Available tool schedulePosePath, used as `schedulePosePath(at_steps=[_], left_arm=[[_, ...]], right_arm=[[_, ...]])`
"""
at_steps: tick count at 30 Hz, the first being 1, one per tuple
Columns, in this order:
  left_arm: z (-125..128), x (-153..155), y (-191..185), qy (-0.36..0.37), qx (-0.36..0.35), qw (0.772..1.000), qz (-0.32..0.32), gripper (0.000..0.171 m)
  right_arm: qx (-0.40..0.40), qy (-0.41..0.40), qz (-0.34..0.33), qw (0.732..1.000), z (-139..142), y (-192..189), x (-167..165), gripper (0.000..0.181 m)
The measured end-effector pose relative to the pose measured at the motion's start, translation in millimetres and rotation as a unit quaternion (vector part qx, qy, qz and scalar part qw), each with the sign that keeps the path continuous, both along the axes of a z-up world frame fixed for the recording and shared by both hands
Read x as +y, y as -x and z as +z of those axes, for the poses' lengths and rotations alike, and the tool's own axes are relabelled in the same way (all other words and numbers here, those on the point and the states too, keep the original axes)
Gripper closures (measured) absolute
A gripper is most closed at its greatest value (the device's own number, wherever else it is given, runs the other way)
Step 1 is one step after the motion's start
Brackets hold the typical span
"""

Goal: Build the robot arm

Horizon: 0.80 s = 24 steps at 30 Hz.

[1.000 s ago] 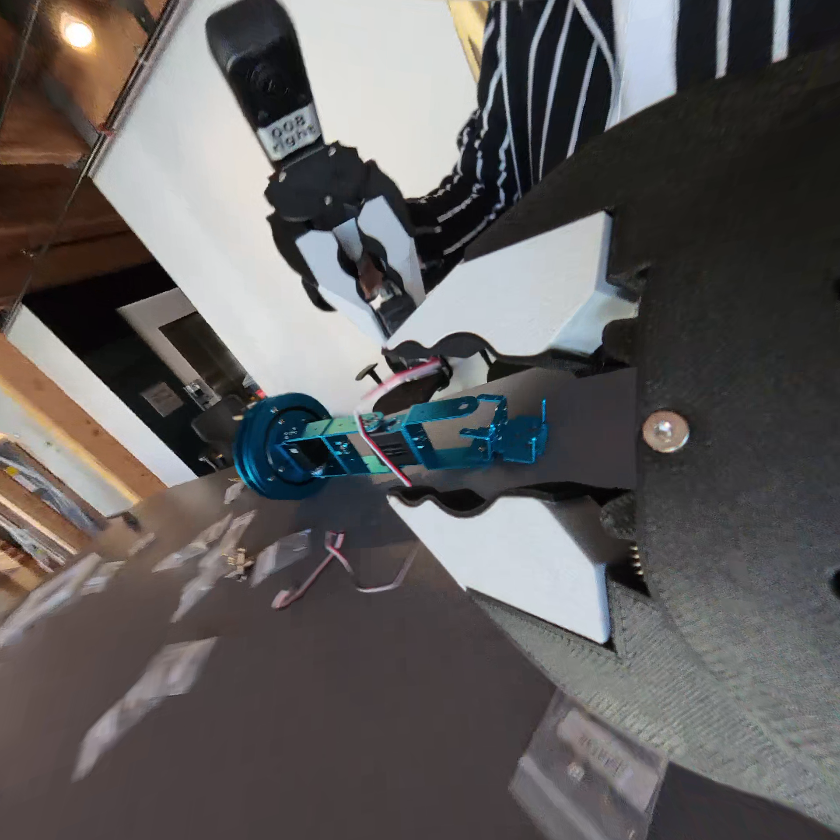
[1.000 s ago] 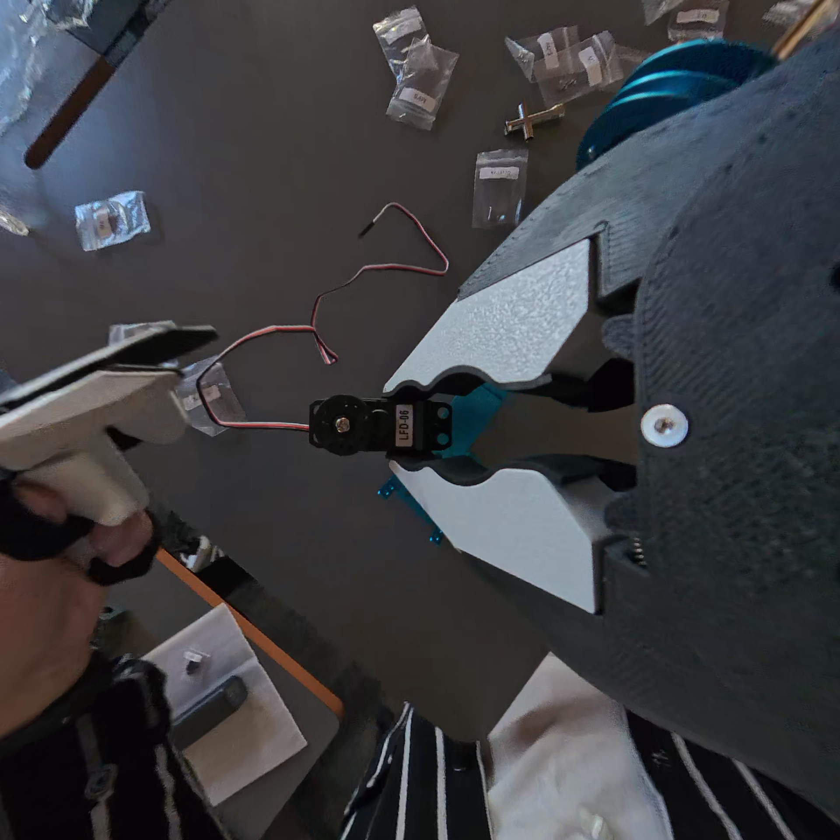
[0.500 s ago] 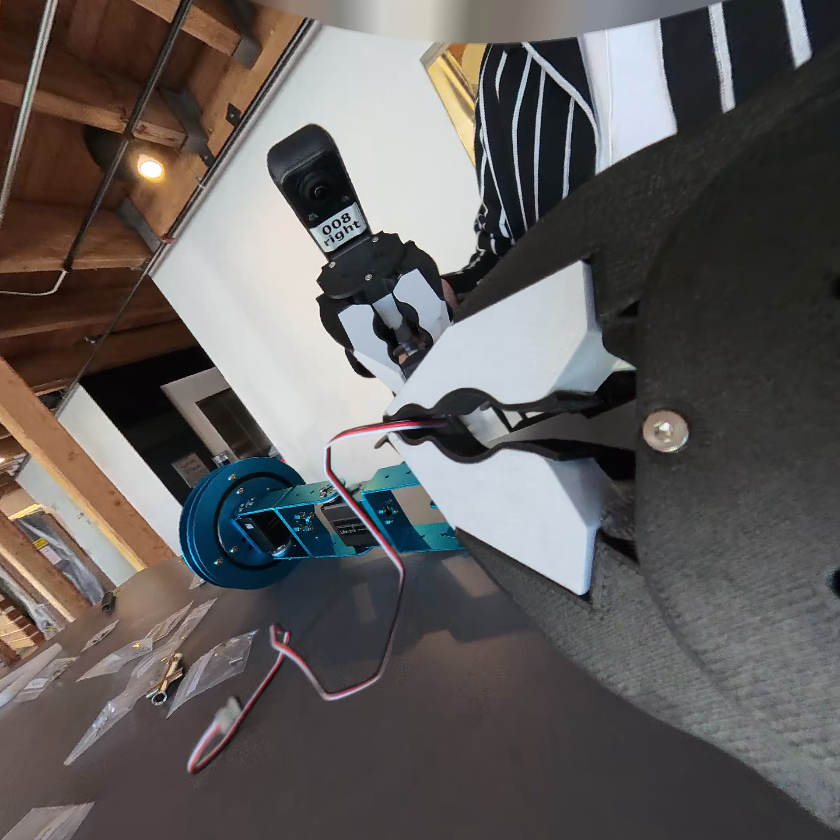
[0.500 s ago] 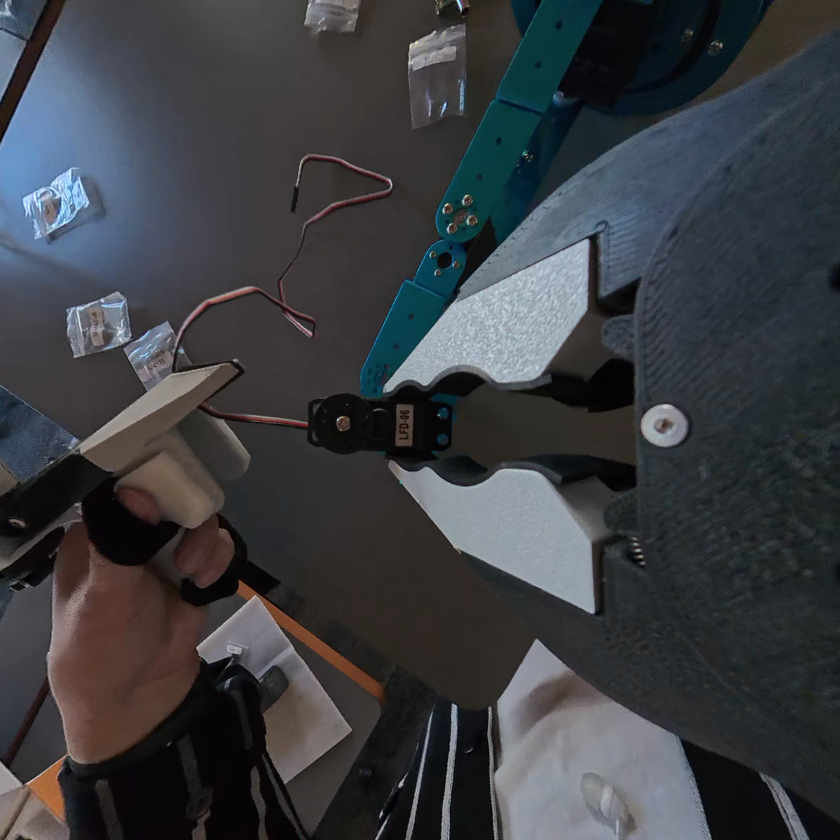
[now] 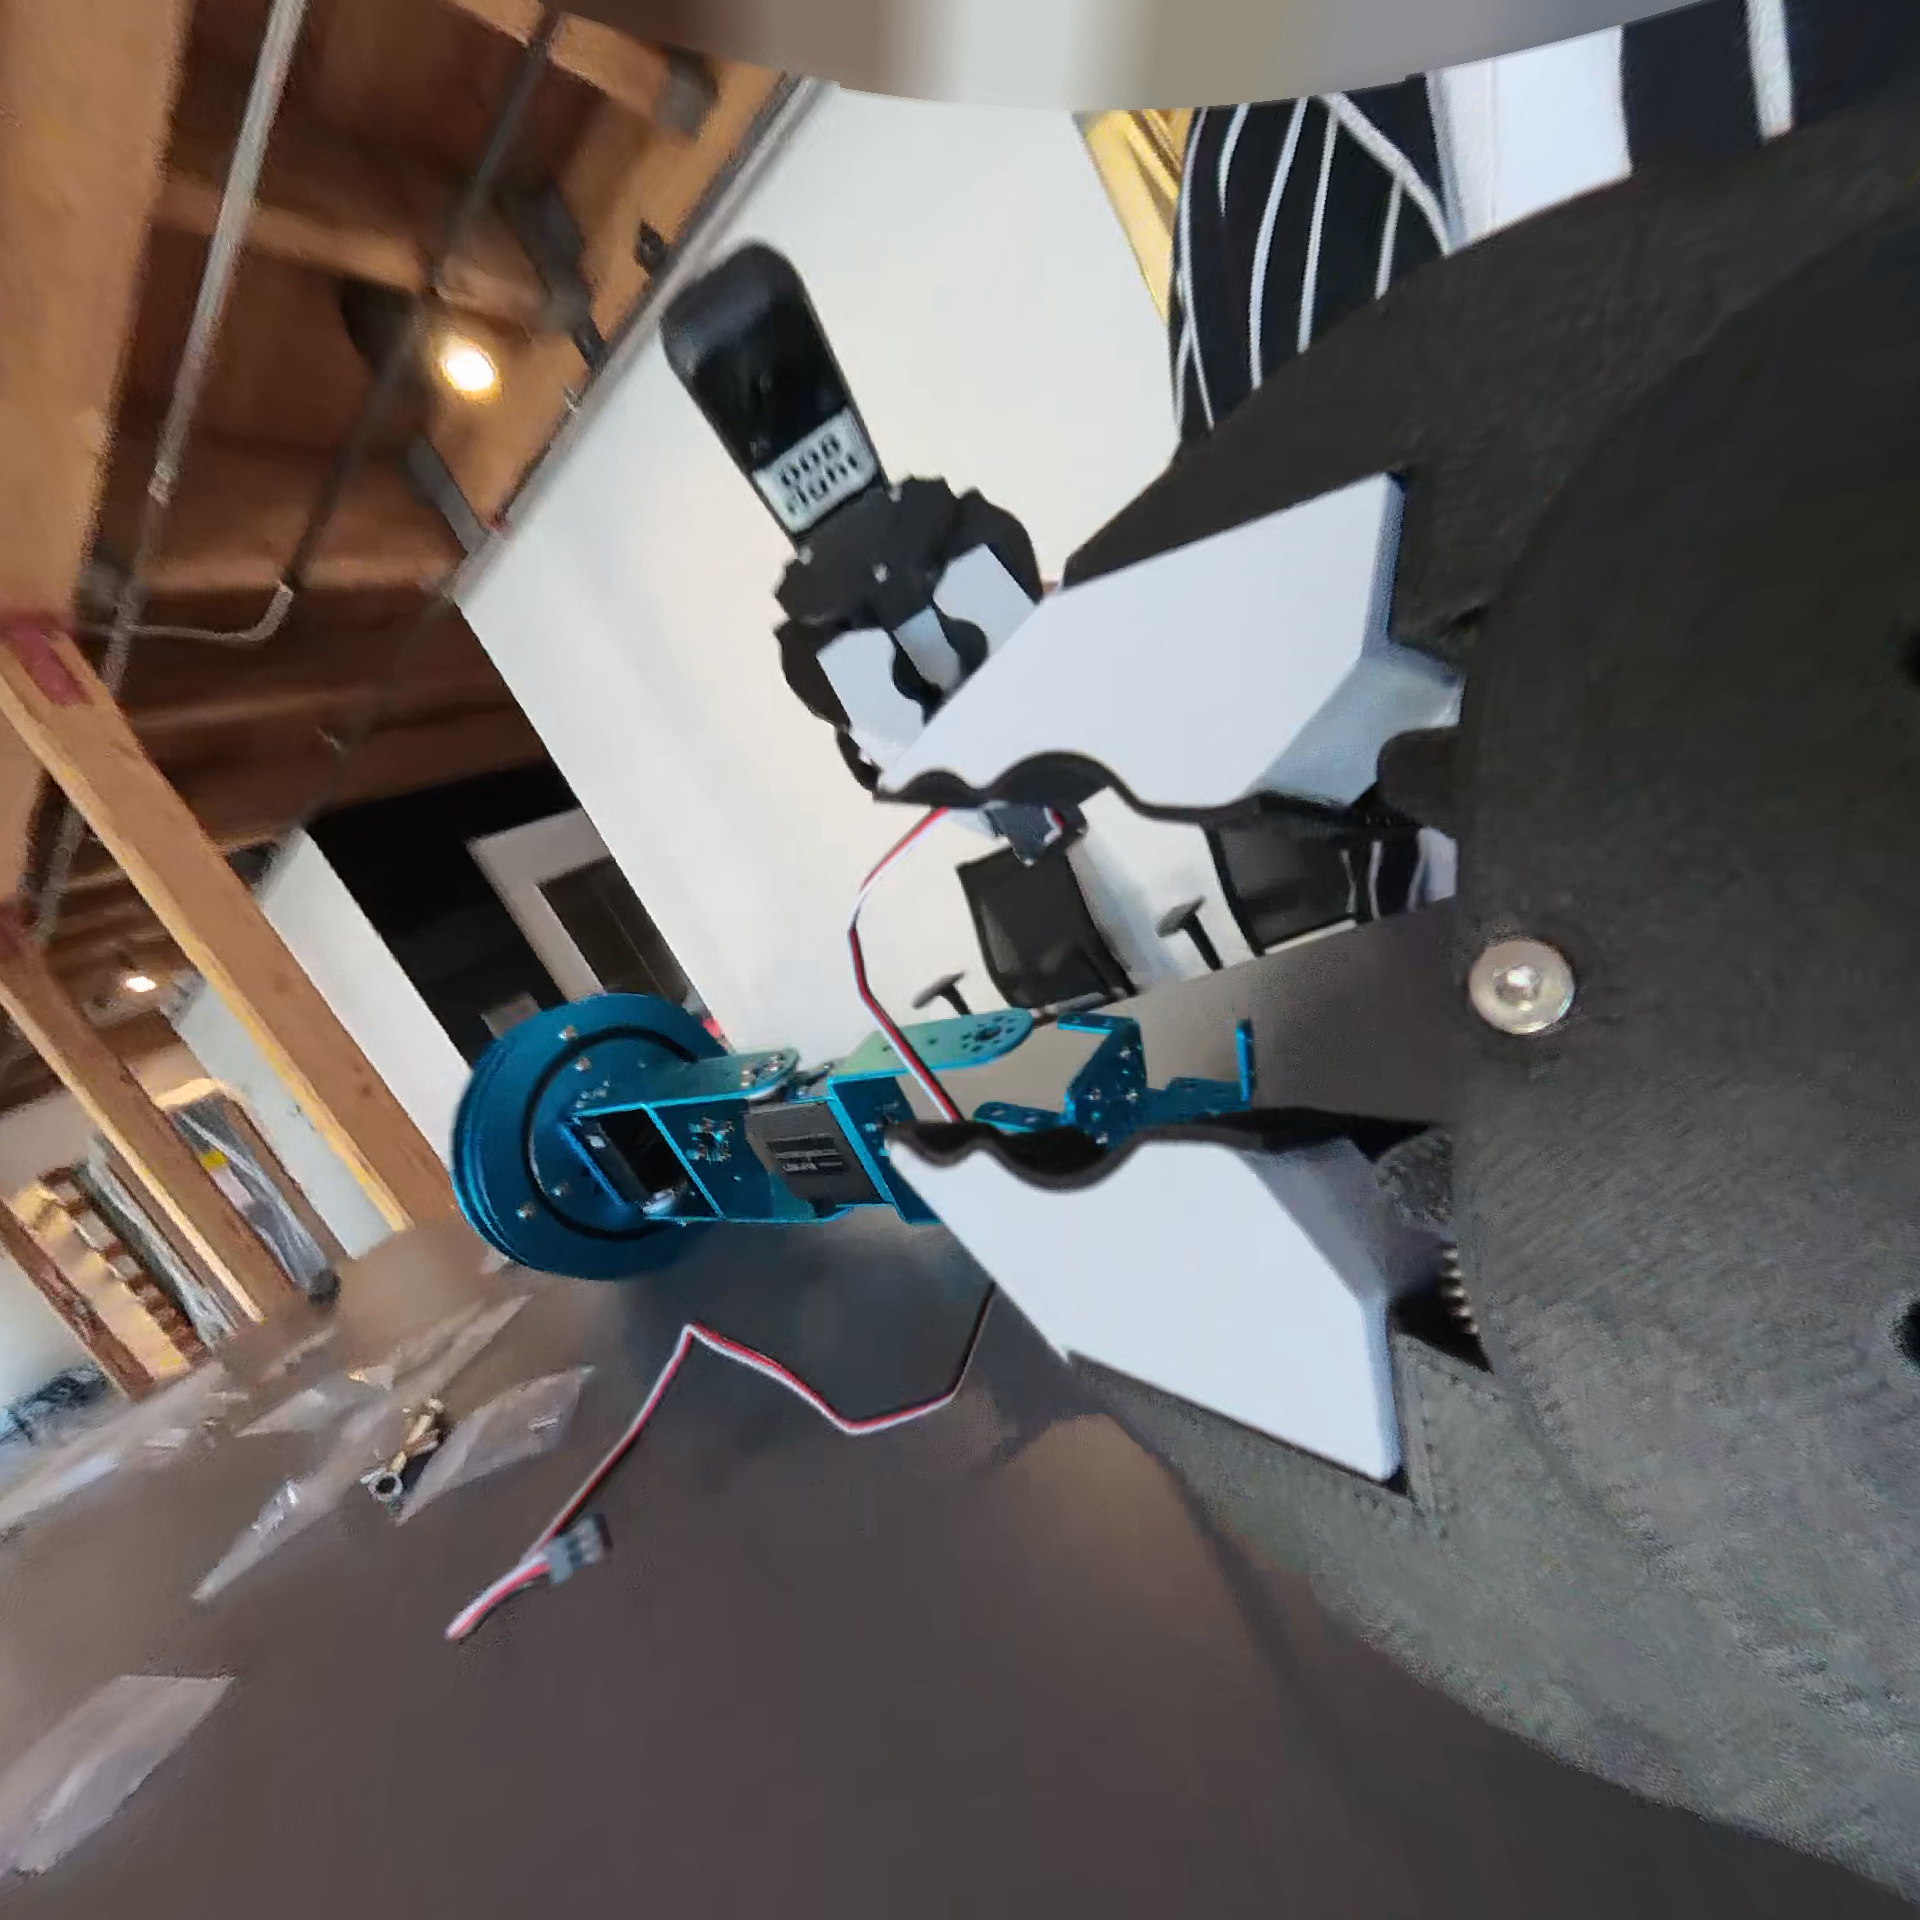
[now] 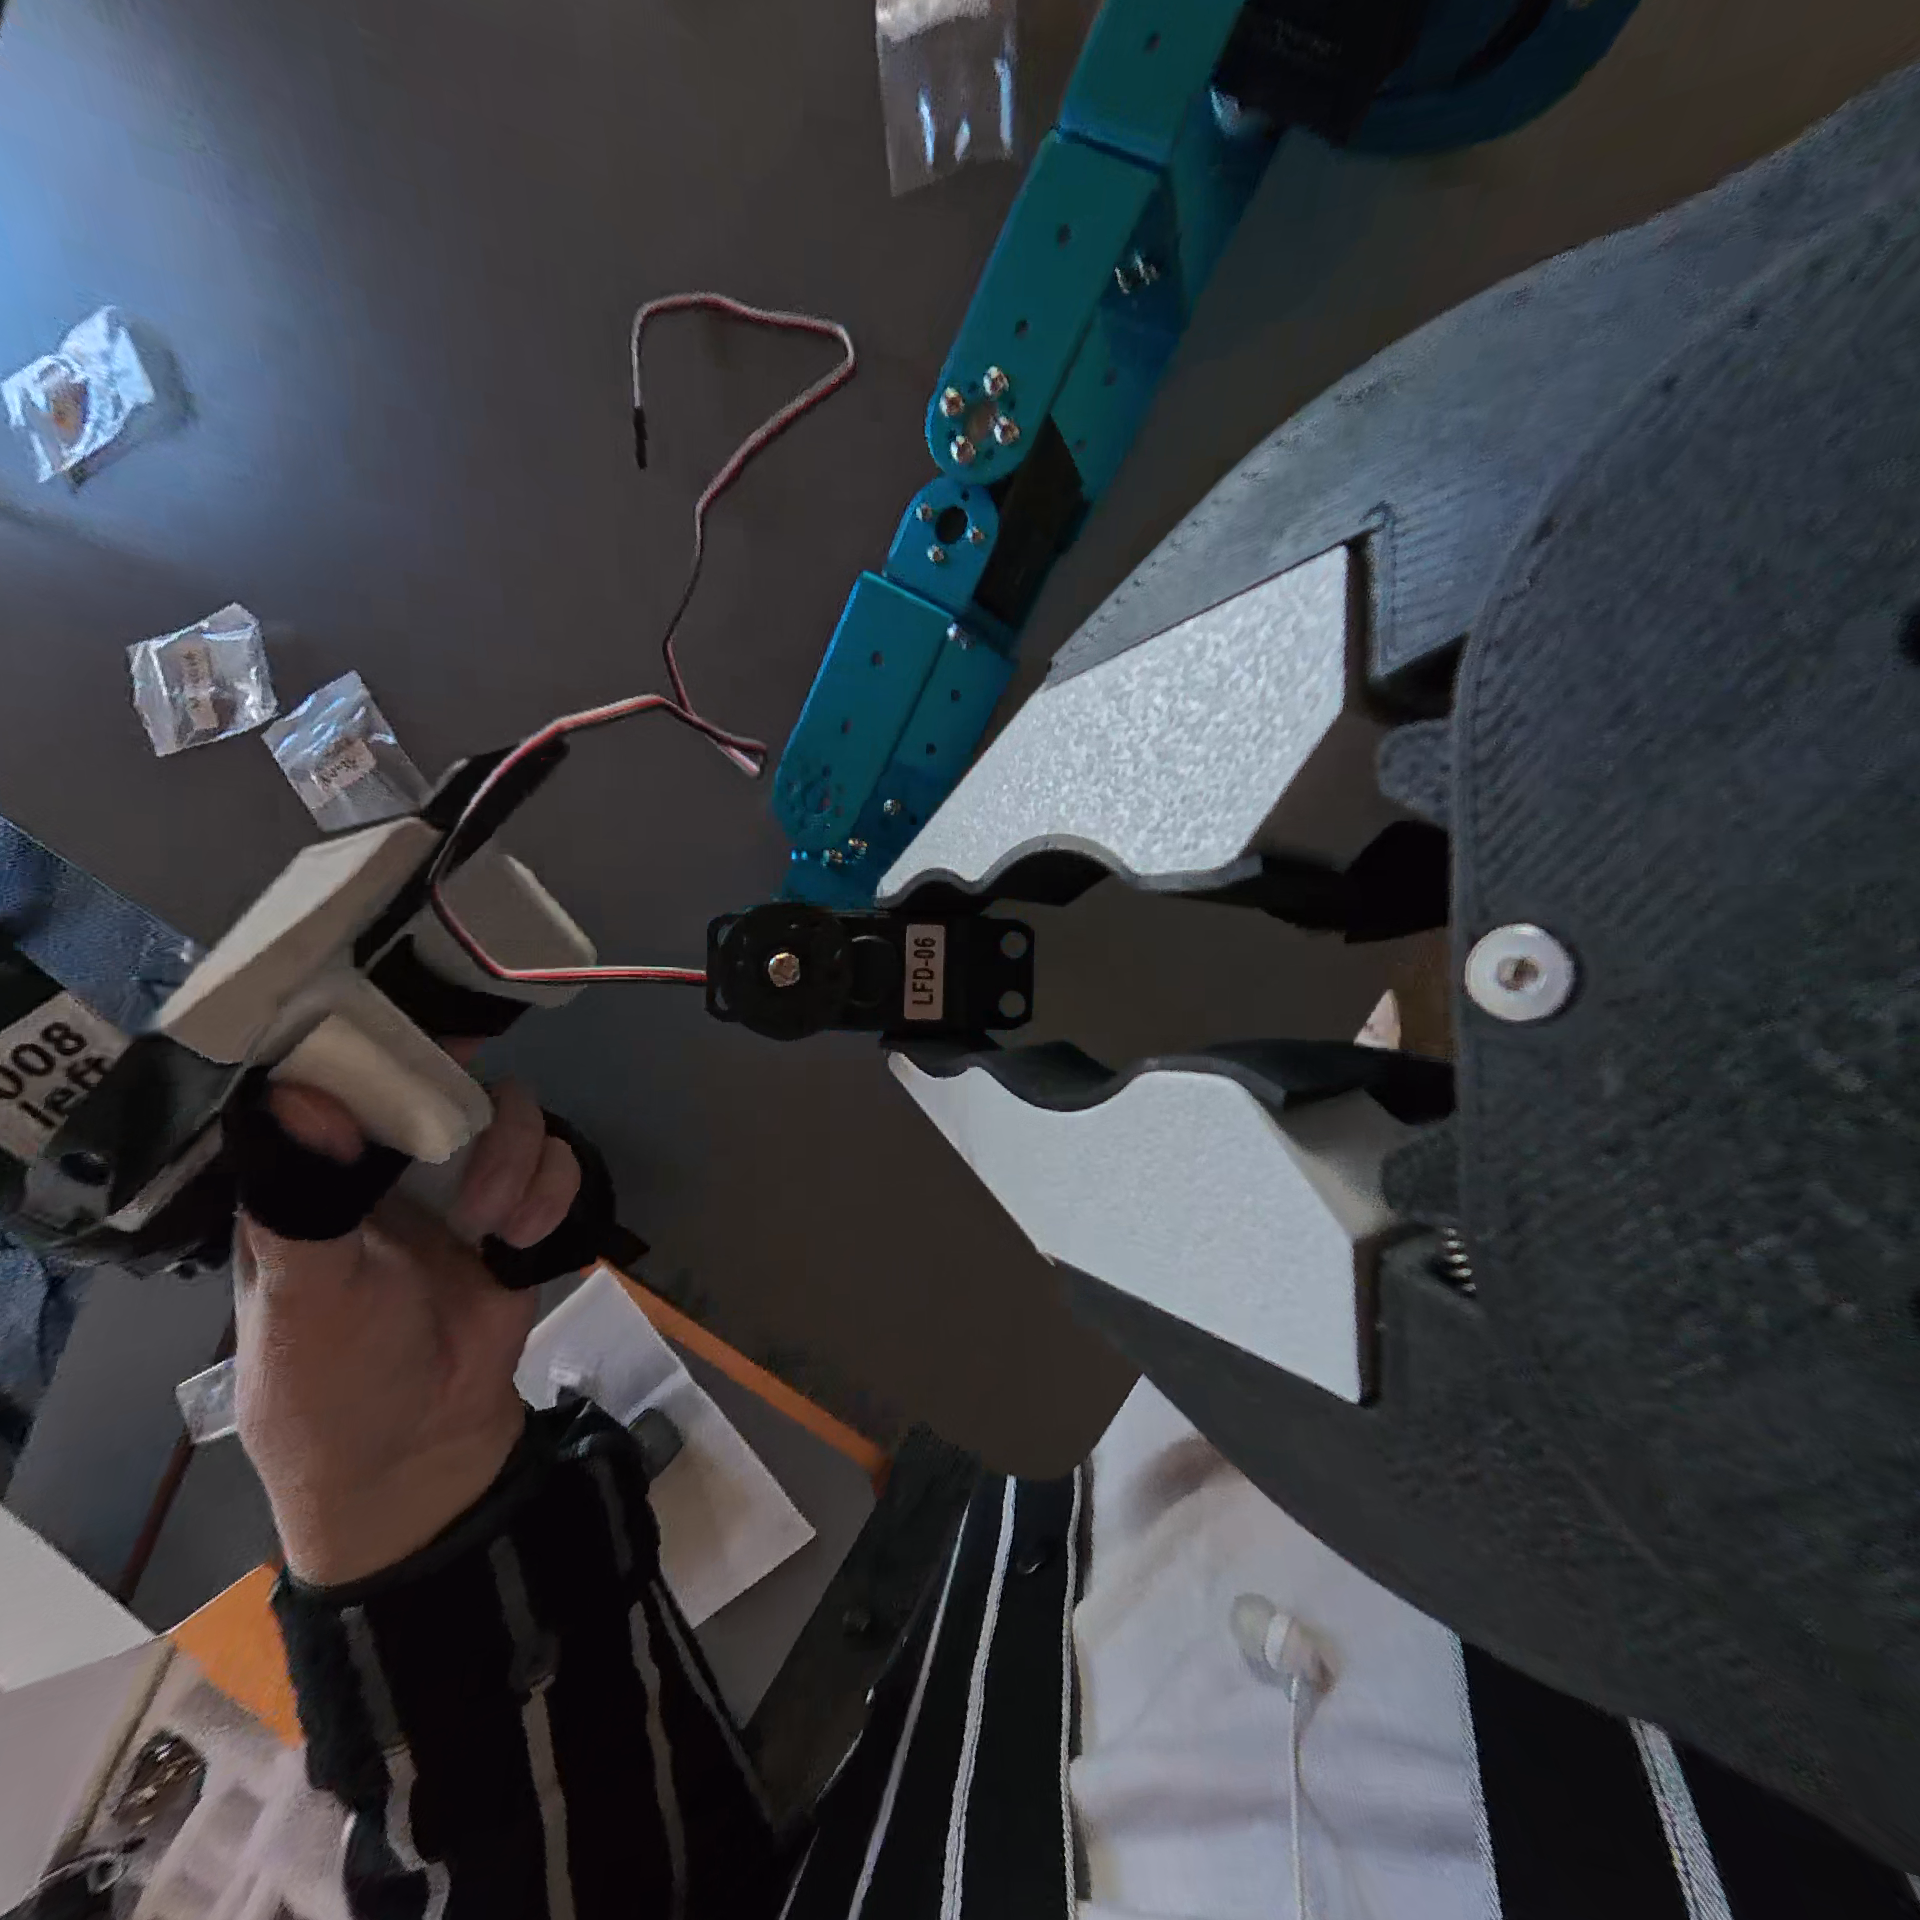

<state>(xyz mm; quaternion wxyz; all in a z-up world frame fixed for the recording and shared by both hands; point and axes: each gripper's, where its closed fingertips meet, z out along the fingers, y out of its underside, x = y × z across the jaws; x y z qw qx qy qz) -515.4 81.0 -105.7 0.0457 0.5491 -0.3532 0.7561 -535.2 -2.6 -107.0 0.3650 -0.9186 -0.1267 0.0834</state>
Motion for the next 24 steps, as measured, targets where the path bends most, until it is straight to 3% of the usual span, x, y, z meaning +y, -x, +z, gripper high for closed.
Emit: schedulePosePath(at_steps=[3, 8, 9, 11, 13, 16, 17, 19, 24], left_arm=[[5, -1, 4, -0.011, 0.026, 0.999, -0.041, 0.108], [-9, -24, 8, -0.114, 0.106, 0.972, -0.178, 0.161], [-8, -27, 10, -0.111, 0.118, 0.966, -0.202, 0.160], [-4, -24, 11, -0.095, 0.146, 0.959, -0.225, 0.146], [2, -12, 9, -0.102, 0.142, 0.961, -0.212, 0.144], [-6, 18, 4, -0.213, 0.108, 0.957, -0.162, 0.134], [-15, 31, 2, -0.279, 0.097, 0.946, -0.132, 0.122], [-28, 43, 4, -0.386, 0.065, 0.914, -0.103, 0.113], [-38, 10, 2, -0.505, -0.009, 0.859, -0.088, 0.098]], right_arm=[[-0.016, 0.005, 0.019, 1.000, 10, 2, 7, 0.160], [-0.060, 0.027, 0.042, 0.997, 5, 3, 11, 0.161], [-0.063, 0.031, 0.044, 0.997, 2, 3, 11, 0.161], [-0.070, 0.037, 0.049, 0.996, 0, 2, 10, 0.161], [-0.079, 0.034, 0.053, 0.995, 4, 0, 9, 0.161], [-0.097, 0.026, 0.064, 0.993, 16, -4, 9, 0.161], [-0.102, 0.025, 0.066, 0.992, 21, -7, 9, 0.161], [-0.098, 0.026, 0.072, 0.992, 32, -10, 10, 0.161], [-0.068, 0.020, 0.076, 0.995, 63, -18, 21, 0.161]])
